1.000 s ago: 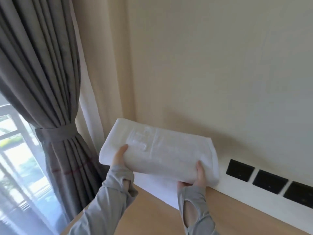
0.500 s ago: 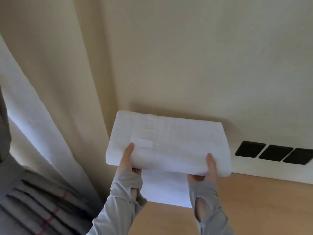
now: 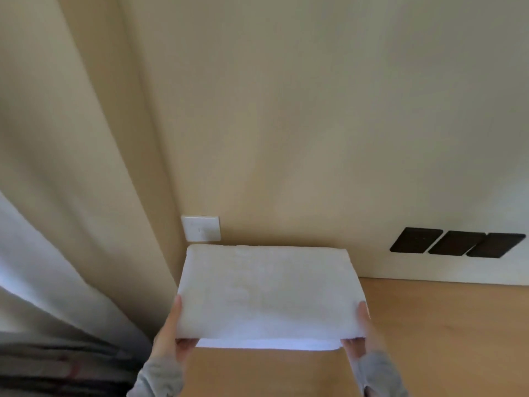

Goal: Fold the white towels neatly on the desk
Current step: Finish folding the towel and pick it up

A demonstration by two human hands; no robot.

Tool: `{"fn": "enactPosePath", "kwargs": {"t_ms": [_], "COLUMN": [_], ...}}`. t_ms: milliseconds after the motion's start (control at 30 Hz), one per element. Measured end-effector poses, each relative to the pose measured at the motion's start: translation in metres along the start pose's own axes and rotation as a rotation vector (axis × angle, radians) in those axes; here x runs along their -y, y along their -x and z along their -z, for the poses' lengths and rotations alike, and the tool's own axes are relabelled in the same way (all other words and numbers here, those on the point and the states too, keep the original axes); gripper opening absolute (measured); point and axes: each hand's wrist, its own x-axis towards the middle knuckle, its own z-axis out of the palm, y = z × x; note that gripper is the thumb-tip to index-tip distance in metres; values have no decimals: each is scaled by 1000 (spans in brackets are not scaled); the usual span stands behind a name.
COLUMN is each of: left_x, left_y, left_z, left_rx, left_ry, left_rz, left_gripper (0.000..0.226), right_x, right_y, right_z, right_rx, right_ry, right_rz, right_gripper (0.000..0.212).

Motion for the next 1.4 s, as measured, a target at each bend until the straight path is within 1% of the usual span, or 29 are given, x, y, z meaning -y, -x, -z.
{"fn": "enactPosePath", "kwargs": {"t_ms": [100, 167, 233, 300, 367, 433, 467, 600, 667, 733, 833, 933, 1067, 1167, 1267, 1333, 1400], "left_x": [-21, -35, -48, -59, -67, -67, -66, -68, -78, -88, -78, -60, -62, -65, -69, -66, -64], "left_y": [-11, -18, -23, -26, -28, -29, -29, -18, -15, -19, -34, -50, -56, -59, -60, -60, -55], "left_z": [-6, -11, -19, -30, -41, -49, -50, -47, -52, -59, -64, -60, -59, -55, -52, -52, -59], "left_rx": [-25, -5, 47, 41, 41, 77, 104, 168, 152, 102, 64, 9, -3, 1, -11, -43, -131], "left_ry": [-354, -568, -686, -791, -835, -808, -798, -770, -781, -844, -984, -1044, -1088, -1070, -1053, -1137, -1327], "left_rz": [0, 1, 12, -6, -9, -30, -77, -245, -322, -383, -345, -297, -300, -336, -355, -330, -358], "left_gripper": [69, 73, 75, 75, 76, 73, 68, 56, 51, 44, 43, 55, 59, 58, 58, 62, 65], "right_x": [31, 50, 63, 72, 72, 67, 65, 64, 69, 70, 58, 45, 43, 41, 41, 40, 41], "right_y": [-15, -28, -38, -43, -47, -47, -46, -39, -40, -44, -56, -67, -70, -71, -73, -68, -63], "right_z": [10, 2, -18, -38, -50, -52, -50, -45, -48, -56, -59, -52, -55, -57, -57, -58, -60], "right_rx": [83, 134, 120, 115, 145, 136, 134, 159, 176, 154, 109, 66, 23, -1, -17, -33, -57], "right_ry": [238, 476, 726, 861, 849, 810, 799, 685, 633, 664, 825, 927, 1024, 1053, 1066, 1112, 1166], "right_rz": [-119, -130, -114, -164, -199, -172, -126, 112, 204, 250, 194, 129, 176, 223, 222, 215, 239], "right_gripper": [74, 73, 75, 82, 86, 86, 83, 58, 53, 51, 51, 53, 48, 47, 48, 53, 61]}}
